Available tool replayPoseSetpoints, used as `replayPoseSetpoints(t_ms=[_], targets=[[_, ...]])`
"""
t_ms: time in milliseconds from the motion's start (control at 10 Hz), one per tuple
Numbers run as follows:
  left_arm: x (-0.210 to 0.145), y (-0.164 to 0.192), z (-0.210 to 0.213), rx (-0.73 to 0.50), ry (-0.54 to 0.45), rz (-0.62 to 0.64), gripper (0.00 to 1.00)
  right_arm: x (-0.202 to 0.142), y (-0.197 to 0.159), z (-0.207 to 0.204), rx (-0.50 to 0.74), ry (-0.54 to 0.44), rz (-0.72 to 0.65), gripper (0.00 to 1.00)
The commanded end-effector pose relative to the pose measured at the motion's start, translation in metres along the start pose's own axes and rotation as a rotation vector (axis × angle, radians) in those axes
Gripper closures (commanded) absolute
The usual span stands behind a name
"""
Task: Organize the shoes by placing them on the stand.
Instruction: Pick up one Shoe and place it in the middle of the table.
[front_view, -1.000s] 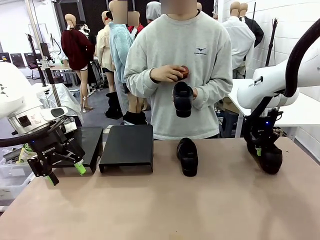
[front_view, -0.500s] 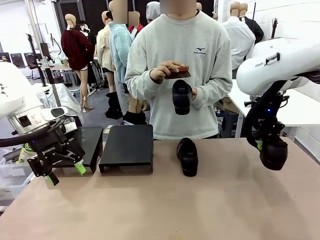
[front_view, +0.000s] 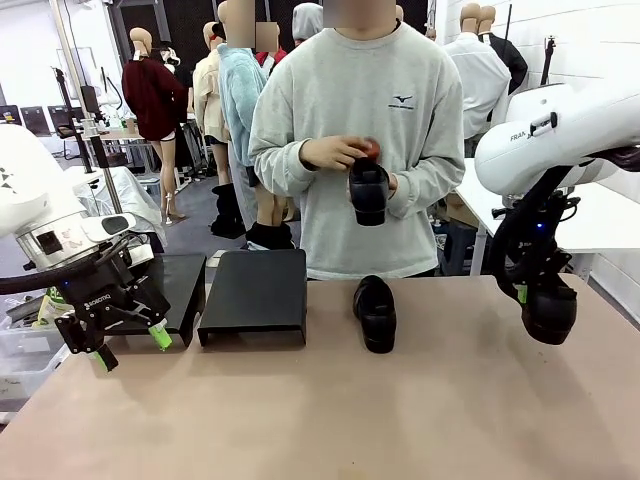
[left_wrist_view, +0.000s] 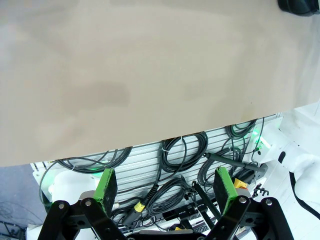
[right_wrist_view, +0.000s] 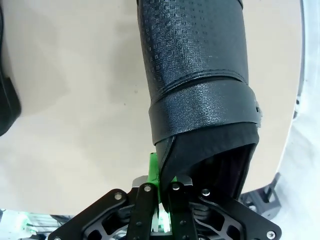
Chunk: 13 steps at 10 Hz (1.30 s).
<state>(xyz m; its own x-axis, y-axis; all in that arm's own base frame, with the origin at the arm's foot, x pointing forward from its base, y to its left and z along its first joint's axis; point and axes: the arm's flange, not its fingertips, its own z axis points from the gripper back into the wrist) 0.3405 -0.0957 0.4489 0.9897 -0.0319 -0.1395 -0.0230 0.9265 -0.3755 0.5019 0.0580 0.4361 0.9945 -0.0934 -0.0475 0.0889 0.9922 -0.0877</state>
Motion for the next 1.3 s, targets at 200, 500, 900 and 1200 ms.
replayPoseSetpoints(t_ms=[200, 500, 900, 1200], targets=[[-0.001, 0.001, 0.0, -0.004, 0.004, 0.0, 0.0, -0.032, 0.028, 0.018, -0.113, -0.032, -0.018, 1.0], [-0.001, 0.001, 0.0, -0.004, 0.004, 0.0, 0.0, -0.121, 0.074, 0.051, -0.225, 0.036, -0.033, 1.0], [-0.001, 0.001, 0.0, -0.004, 0.004, 0.0, 0.0, -0.204, 0.147, 0.07, -0.019, 0.092, -0.067, 1.0], [-0.001, 0.001, 0.0, -0.004, 0.004, 0.0, 0.0, -0.195, 0.137, 0.074, -0.071, 0.082, -0.05, 1.0]])
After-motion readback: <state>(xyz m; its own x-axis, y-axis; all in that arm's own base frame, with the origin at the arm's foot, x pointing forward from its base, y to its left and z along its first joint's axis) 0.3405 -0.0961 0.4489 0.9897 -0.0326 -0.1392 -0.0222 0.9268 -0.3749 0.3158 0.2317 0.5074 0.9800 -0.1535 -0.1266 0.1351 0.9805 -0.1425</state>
